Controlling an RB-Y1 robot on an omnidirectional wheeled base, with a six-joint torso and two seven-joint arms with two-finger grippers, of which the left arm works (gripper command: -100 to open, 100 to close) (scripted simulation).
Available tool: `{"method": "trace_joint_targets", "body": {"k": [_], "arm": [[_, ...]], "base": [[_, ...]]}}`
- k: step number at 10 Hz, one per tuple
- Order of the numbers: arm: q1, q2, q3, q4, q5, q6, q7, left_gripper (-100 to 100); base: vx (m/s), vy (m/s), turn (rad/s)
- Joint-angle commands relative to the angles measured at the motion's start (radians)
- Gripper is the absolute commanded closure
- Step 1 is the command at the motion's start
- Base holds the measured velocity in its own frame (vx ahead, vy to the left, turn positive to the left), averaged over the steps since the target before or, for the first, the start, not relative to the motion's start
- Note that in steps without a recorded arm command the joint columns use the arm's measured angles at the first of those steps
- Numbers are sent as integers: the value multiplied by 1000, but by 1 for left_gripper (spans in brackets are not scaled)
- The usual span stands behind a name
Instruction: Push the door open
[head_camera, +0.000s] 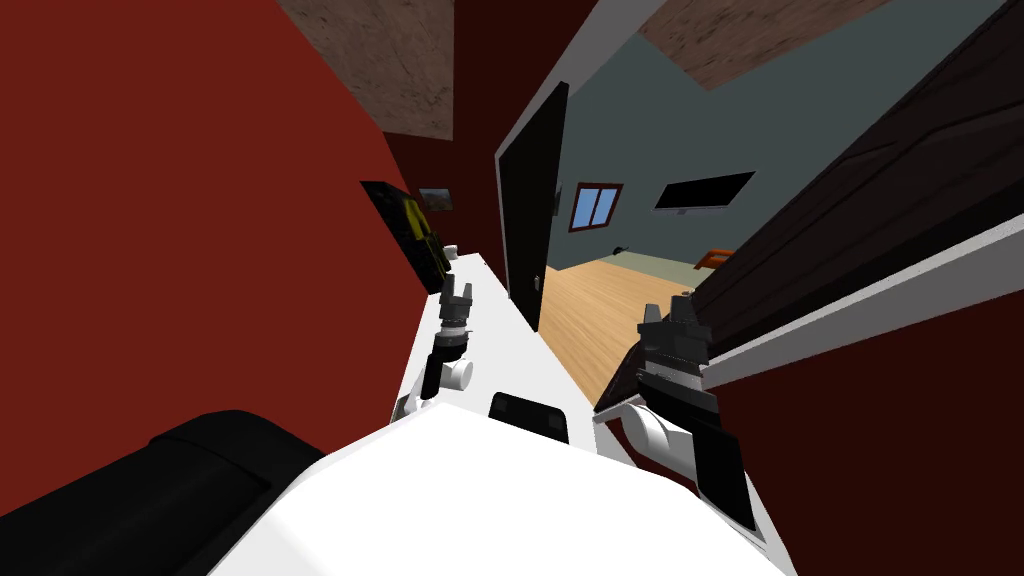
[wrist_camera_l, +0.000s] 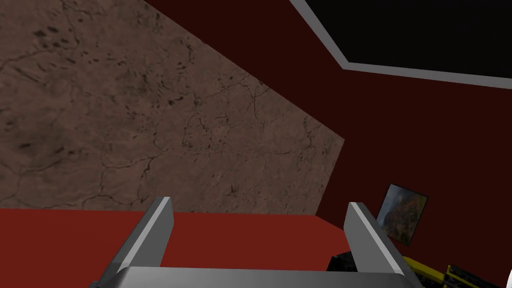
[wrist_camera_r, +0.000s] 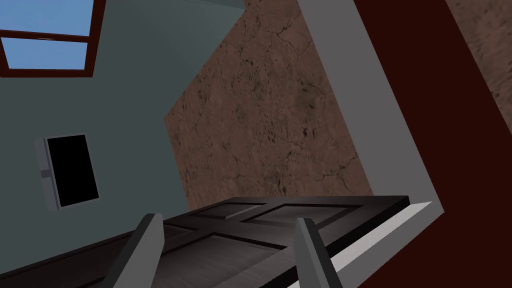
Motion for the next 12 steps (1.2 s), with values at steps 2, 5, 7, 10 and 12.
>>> {"method": "trace_joint_targets", "body": {"k": [2, 5, 7, 10, 12], "arm": [[-24, 19, -18, 57, -9, -6, 14, -100], [-51, 36, -41, 133, -21, -22, 29, -100], [-66, 44, -53, 175, -27, -31, 37, -100], [-90, 56, -73, 242, -37, -45, 50, -100], [-106, 63, -87, 288, -44, -55, 59, -100]], "base": [[149, 46, -37], [122, 53, -28], [89, 22, -22], [97, 39, -27], [102, 33, -26]]}}
